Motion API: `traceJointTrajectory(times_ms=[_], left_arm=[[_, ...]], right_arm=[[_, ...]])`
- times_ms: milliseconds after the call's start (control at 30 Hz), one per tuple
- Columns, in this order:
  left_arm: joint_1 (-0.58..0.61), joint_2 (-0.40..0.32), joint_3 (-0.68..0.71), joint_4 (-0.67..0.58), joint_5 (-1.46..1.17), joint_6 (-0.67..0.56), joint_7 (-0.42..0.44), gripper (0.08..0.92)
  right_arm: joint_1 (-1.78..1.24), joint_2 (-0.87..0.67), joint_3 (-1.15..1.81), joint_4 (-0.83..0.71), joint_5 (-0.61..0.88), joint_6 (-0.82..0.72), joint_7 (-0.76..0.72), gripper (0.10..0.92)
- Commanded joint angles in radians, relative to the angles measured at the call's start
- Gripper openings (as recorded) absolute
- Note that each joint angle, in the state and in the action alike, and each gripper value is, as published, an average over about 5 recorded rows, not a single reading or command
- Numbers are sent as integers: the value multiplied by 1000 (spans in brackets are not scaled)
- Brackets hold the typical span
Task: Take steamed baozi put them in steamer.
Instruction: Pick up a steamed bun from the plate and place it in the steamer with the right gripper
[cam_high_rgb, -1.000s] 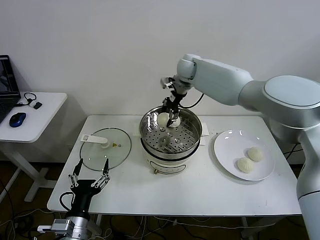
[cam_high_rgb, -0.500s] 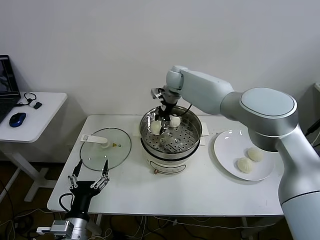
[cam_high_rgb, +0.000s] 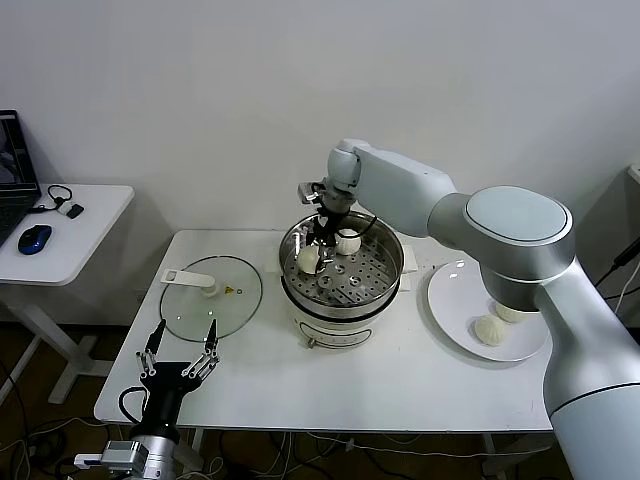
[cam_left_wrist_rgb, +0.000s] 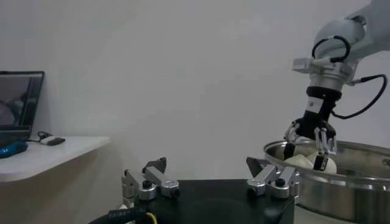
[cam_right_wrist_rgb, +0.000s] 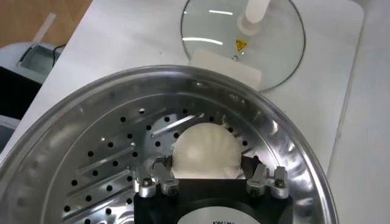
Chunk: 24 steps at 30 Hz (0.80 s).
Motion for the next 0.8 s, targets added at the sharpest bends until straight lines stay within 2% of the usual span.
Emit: traceJointTrajectory(times_ms=[33, 267, 433, 567, 800], left_arm=[[1, 0, 0, 1, 0, 0, 0, 823], [2, 1, -2, 0, -2, -1, 0, 823], [2, 1, -2, 1, -2, -1, 0, 823], [2, 1, -3, 1, -2, -1, 0, 823], [0, 0, -3, -1, -1, 0, 0, 823]], right_arm=[[-15, 14, 16, -21, -13, 3, 2, 729], [-19, 14, 20, -22, -23, 9, 3, 732], [-15, 0, 20, -8, -24, 10, 0, 805], [5, -29, 21, 18, -16, 8, -5, 821], [129, -167, -28, 205, 61, -2, -16, 823]])
